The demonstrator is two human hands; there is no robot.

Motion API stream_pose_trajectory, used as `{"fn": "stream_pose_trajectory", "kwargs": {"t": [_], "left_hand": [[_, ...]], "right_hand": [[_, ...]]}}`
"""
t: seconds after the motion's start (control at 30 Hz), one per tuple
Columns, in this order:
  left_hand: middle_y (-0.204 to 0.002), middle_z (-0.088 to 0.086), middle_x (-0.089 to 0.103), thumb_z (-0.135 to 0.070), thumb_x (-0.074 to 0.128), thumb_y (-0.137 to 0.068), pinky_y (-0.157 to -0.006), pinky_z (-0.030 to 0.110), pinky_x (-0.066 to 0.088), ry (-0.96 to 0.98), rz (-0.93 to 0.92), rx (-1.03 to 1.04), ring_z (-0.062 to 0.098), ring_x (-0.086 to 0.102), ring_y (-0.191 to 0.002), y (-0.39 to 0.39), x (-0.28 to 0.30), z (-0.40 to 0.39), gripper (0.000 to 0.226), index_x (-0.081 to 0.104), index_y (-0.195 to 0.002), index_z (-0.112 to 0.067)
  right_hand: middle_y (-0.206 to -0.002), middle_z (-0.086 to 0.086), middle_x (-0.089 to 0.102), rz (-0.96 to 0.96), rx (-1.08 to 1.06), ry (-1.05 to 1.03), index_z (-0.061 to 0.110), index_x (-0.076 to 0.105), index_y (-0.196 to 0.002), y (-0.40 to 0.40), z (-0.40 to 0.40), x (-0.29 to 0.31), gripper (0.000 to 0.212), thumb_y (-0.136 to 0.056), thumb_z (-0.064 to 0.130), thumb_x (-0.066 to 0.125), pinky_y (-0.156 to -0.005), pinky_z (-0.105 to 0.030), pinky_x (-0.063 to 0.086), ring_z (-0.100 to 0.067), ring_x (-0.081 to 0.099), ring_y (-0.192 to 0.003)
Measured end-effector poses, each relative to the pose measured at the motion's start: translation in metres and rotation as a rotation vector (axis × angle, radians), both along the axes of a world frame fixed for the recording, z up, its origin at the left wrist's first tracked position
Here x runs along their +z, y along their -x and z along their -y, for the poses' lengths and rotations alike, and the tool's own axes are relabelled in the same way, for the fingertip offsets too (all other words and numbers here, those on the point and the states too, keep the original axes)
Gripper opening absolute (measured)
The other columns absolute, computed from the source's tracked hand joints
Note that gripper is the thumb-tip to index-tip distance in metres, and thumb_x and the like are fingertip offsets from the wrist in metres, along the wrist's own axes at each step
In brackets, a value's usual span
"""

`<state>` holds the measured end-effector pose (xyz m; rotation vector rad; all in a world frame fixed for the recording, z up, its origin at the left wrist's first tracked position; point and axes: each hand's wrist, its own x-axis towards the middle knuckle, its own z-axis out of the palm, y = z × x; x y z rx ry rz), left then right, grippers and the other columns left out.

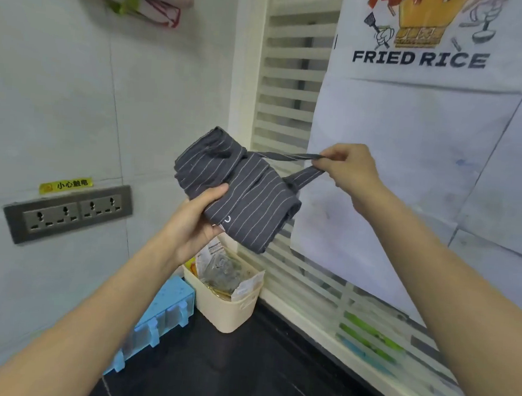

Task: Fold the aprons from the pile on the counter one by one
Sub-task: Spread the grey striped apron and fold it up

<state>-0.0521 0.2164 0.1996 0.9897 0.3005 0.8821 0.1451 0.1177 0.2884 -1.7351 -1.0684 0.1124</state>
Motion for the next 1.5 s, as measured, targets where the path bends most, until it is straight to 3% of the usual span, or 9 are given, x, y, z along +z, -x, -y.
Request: {"fn": "stream_pose_trajectory", "kwargs": {"t": [0.13, 0.27, 0.5, 0.7, 0.9, 1.0, 1.2, 1.33, 1.5], "left_hand": [[-0.105, 0.007, 0.071, -0.023, 0.092, -0.047, -0.064, 0.029, 0.058, -0.064, -0.016, -0.069, 0.017, 0.070, -0.088, 0.038, 0.022, -0.018, 0.078, 0.060, -0.117, -0.012], [-0.109, 0.007, 0.070, -0.014, 0.069, -0.073, -0.069, 0.030, 0.059, -0.087, -0.008, 0.062, 0.018, 0.069, -0.092, 0.065, 0.029, -0.033, 0.056, 0.055, -0.127, -0.008], [-0.116, 0.007, 0.067, -0.016, 0.060, -0.086, -0.065, 0.029, 0.058, -0.001, 0.155, 0.281, 0.017, 0.066, -0.098, 0.096, 0.049, -0.076, 0.039, 0.055, -0.124, -0.013], [-0.102, 0.005, 0.071, -0.015, 0.064, -0.072, -0.068, 0.028, 0.057, -0.185, 0.009, 0.137, 0.015, 0.069, -0.087, 0.124, 0.047, -0.097, 0.038, 0.061, -0.110, -0.014], [-0.108, 0.010, 0.069, -0.009, 0.060, -0.076, -0.081, 0.037, 0.057, -0.228, -0.046, 0.000, 0.021, 0.066, -0.094, 0.124, 0.026, -0.105, 0.044, 0.056, -0.119, -0.014], [-0.115, 0.012, 0.066, -0.009, 0.061, -0.077, -0.083, 0.038, 0.057, -0.166, 0.030, -0.013, 0.024, 0.066, -0.098, 0.125, 0.025, -0.111, 0.050, 0.053, -0.126, -0.011], [-0.124, 0.022, 0.058, -0.019, 0.086, -0.064, -0.097, 0.047, 0.047, -0.079, 0.223, -0.102, 0.033, 0.060, -0.110, 0.127, 0.033, -0.126, 0.076, 0.050, -0.129, -0.004], [-0.084, 0.012, 0.069, -0.015, 0.052, -0.093, -0.063, 0.032, 0.057, 0.074, 0.215, -0.024, 0.021, 0.069, -0.072, 0.113, 0.037, -0.112, 0.012, 0.059, -0.099, -0.008], [-0.062, 0.004, 0.069, -0.021, 0.045, -0.098, -0.040, 0.021, 0.050, 0.203, 0.078, 0.227, 0.013, 0.065, -0.047, 0.095, 0.036, -0.106, 0.019, 0.058, -0.090, -0.011]], "right_hand": [[-0.072, -0.011, 0.058, -0.340, 0.176, -0.148, 0.002, 0.059, -0.085, 0.038, -0.025, 0.058, 0.004, -0.088, -0.001, 0.057, -0.038, -0.018, 0.034, -0.012, 0.044, -0.043], [-0.066, -0.008, 0.059, -0.378, 0.356, -0.022, 0.009, 0.049, -0.077, 0.086, -0.049, 0.094, 0.011, -0.087, 0.006, 0.047, -0.038, -0.018, 0.032, -0.014, 0.045, -0.044], [-0.089, -0.006, 0.053, 0.025, 0.362, 0.049, 0.017, 0.053, -0.078, 0.157, -0.098, 0.096, 0.014, -0.092, 0.019, 0.053, -0.058, -0.024, 0.036, -0.017, 0.049, -0.075], [-0.068, -0.011, 0.053, -0.400, 0.370, -0.223, 0.007, 0.047, -0.071, 0.169, -0.126, 0.131, 0.027, -0.098, 0.008, 0.044, -0.032, -0.018, 0.037, -0.012, 0.045, -0.032], [-0.070, -0.009, 0.050, -0.507, 0.353, -0.324, 0.002, 0.050, -0.077, 0.176, -0.154, 0.131, 0.019, -0.095, 0.000, 0.044, -0.078, -0.038, 0.058, -0.020, 0.062, -0.043], [-0.066, -0.010, 0.054, -0.430, 0.275, -0.296, 0.001, 0.053, -0.081, 0.167, -0.159, 0.122, 0.015, -0.093, 0.001, 0.045, -0.061, -0.028, 0.059, -0.022, 0.063, -0.050], [-0.038, 0.003, 0.040, -0.421, 0.124, -0.057, 0.016, 0.041, -0.062, 0.107, -0.153, 0.085, 0.031, -0.092, 0.013, 0.049, -0.031, -0.009, 0.017, -0.005, 0.022, -0.023], [-0.033, 0.006, 0.035, -0.722, 0.213, 0.010, 0.017, 0.034, -0.062, 0.084, -0.149, 0.030, 0.032, -0.094, 0.011, 0.034, -0.029, -0.012, 0.014, -0.006, 0.022, -0.027], [-0.035, 0.005, 0.035, -0.929, 0.409, -0.306, 0.016, 0.038, -0.064, 0.089, -0.131, -0.017, 0.032, -0.096, 0.012, 0.037, -0.061, -0.020, 0.036, -0.011, 0.050, -0.050]]}}
